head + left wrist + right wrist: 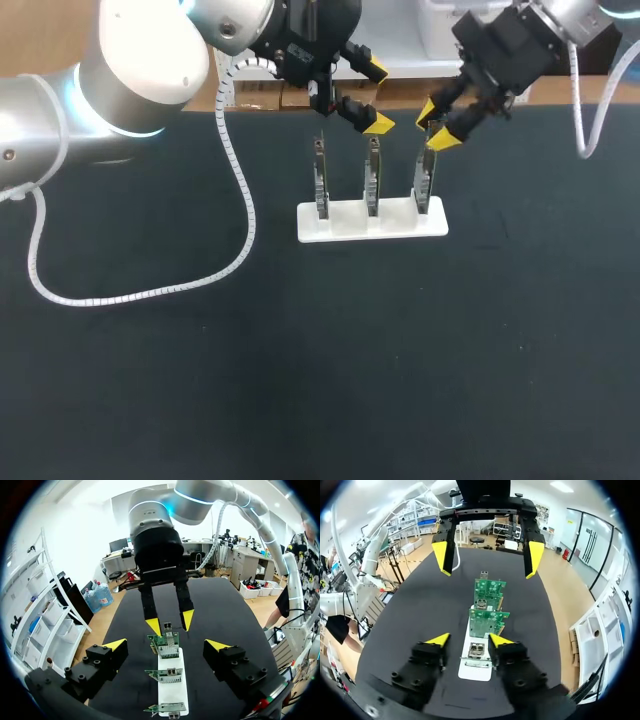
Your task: Pick up the optical module with the left hand, and insert it into the network port with the right hand.
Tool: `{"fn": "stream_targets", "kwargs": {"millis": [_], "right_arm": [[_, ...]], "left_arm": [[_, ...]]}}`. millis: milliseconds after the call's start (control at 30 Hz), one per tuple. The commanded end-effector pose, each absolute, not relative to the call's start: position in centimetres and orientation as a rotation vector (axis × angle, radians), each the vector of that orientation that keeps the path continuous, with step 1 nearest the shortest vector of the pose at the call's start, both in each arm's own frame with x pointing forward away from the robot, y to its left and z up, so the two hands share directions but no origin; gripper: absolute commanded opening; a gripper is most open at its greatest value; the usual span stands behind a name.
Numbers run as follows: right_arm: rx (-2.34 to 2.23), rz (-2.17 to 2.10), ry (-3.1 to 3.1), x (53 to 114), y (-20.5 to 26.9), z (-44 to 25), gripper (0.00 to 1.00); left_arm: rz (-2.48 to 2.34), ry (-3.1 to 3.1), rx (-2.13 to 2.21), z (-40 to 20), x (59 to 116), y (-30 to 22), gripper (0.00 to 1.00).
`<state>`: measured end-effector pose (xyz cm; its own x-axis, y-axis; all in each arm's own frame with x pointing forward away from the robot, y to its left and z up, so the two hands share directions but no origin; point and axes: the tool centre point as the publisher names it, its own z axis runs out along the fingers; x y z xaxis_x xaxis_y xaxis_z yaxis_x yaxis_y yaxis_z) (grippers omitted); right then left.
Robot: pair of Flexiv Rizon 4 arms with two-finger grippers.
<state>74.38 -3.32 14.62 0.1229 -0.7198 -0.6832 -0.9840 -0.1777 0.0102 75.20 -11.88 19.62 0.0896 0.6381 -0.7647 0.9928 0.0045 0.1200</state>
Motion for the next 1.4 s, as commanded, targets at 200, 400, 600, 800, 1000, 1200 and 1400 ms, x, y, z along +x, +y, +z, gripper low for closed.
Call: {"fn": "stream_targets", "kwargs": {"millis": [200,400,600,800,1000,1200,1400], "right_arm": [[-1.938,0.766,1.629,74.0,-3.5,16.4,1.00],[-1.919,0.771,1.602,74.3,-3.7,17.4,1.00],[-1.930,0.750,1.592,74.3,-3.7,18.0,0.63],[-1.940,0.735,1.567,74.0,-3.6,18.2,0.00],[-1.940,0.735,1.567,74.0,-3.6,18.2,0.00],[-1.940,0.735,1.567,74.0,-3.6,18.2,0.00],[-1.941,0.736,1.565,74.1,-3.6,18.1,0.00]], "left_arm": [[-0.678,1.628,1.712,19.8,75.3,-12.0,1.00],[-0.678,1.628,1.712,19.8,75.3,-12.0,1.00],[-0.678,1.628,1.712,19.8,75.3,-12.0,1.00],[-0.678,1.628,1.712,19.8,75.3,-12.0,1.00],[-0.678,1.628,1.712,19.8,75.3,-12.0,1.00],[-0.678,1.628,1.712,19.8,75.3,-12.0,1.00],[-0.678,1.628,1.712,19.8,75.3,-12.0,1.00]]}}
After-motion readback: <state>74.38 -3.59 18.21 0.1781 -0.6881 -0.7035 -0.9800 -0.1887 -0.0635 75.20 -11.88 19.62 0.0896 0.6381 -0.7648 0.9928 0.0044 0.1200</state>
